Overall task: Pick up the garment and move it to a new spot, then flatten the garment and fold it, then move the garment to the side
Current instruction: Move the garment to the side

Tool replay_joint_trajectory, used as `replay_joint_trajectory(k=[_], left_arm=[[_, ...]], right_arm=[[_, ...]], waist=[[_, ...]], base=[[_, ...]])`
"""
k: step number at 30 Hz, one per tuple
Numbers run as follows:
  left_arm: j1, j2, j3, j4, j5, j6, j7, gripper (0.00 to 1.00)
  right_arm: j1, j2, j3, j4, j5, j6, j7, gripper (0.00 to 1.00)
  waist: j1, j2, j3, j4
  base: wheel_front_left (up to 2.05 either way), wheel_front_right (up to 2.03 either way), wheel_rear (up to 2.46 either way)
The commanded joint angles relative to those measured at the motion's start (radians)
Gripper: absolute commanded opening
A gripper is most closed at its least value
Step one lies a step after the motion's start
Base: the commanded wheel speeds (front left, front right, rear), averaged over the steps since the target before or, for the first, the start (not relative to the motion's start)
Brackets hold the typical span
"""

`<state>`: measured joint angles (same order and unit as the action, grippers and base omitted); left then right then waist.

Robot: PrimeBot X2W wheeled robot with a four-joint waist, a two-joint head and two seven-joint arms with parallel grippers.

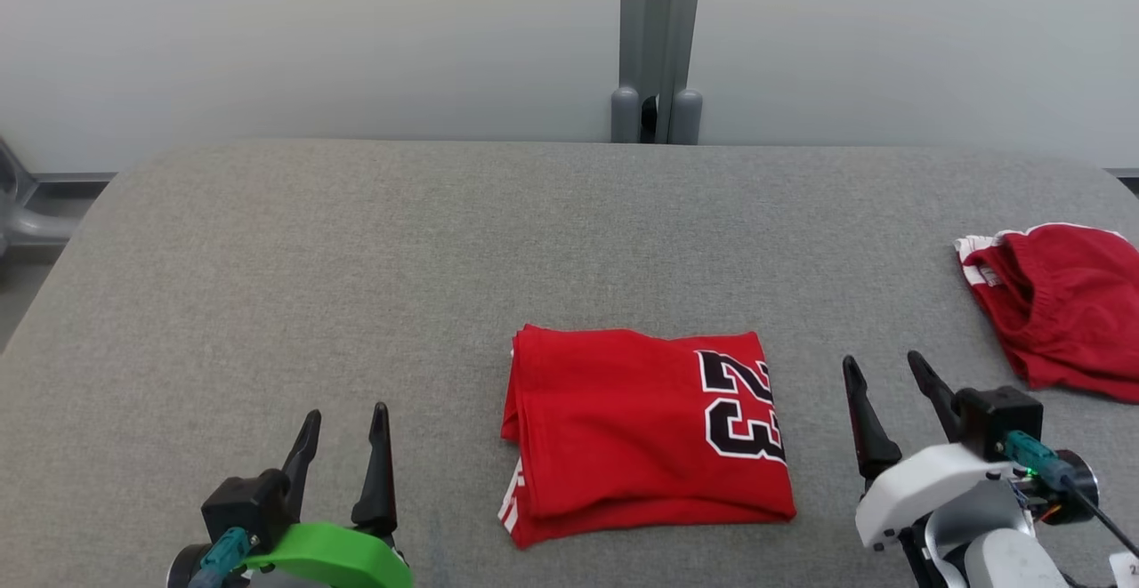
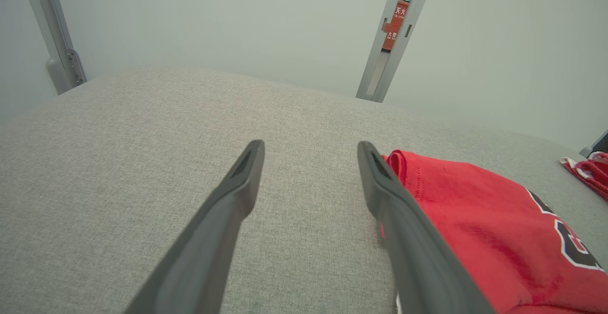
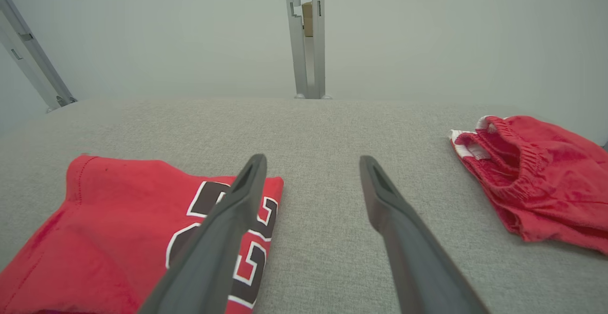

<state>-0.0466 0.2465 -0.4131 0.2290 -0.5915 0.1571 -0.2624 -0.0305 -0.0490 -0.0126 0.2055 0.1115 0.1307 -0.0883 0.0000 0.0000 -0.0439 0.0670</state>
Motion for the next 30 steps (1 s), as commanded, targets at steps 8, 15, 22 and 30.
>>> replay_joint_trajectory(k=[8, 15, 22, 30], left_arm=[[-0.028, -0.006, 0.008, 0.002, 0.017, -0.009, -0.003, 1.00], [-0.041, -0.006, 0.017, -0.001, 0.021, -0.011, -0.003, 1.00], [-0.049, -0.014, 0.034, -0.005, 0.031, -0.016, -0.003, 1.00], [-0.057, -0.024, 0.049, -0.004, 0.046, -0.023, -0.003, 1.00]], right_arm=[[-0.112, -0.003, -0.007, 0.085, -0.048, 0.000, 0.165, 1.00], [-0.164, -0.003, -0.030, 0.222, -0.002, 0.000, 0.259, 1.00], [-0.197, -0.003, -0.008, 0.322, 0.072, 0.000, 0.299, 1.00], [-0.231, 0.003, 0.076, 0.378, 0.103, 0.002, 0.337, 0.21]], waist=[[0.0000, 0.0000, 0.040, 0.064], [0.0000, 0.0000, 0.094, 0.128], [0.0000, 0.0000, 0.134, 0.162], [0.0000, 0.0000, 0.153, 0.149]], base=[[0.00, 0.00, 0.00], [0.00, 0.00, 0.00], [0.00, 0.00, 0.00], [0.00, 0.00, 0.00]])
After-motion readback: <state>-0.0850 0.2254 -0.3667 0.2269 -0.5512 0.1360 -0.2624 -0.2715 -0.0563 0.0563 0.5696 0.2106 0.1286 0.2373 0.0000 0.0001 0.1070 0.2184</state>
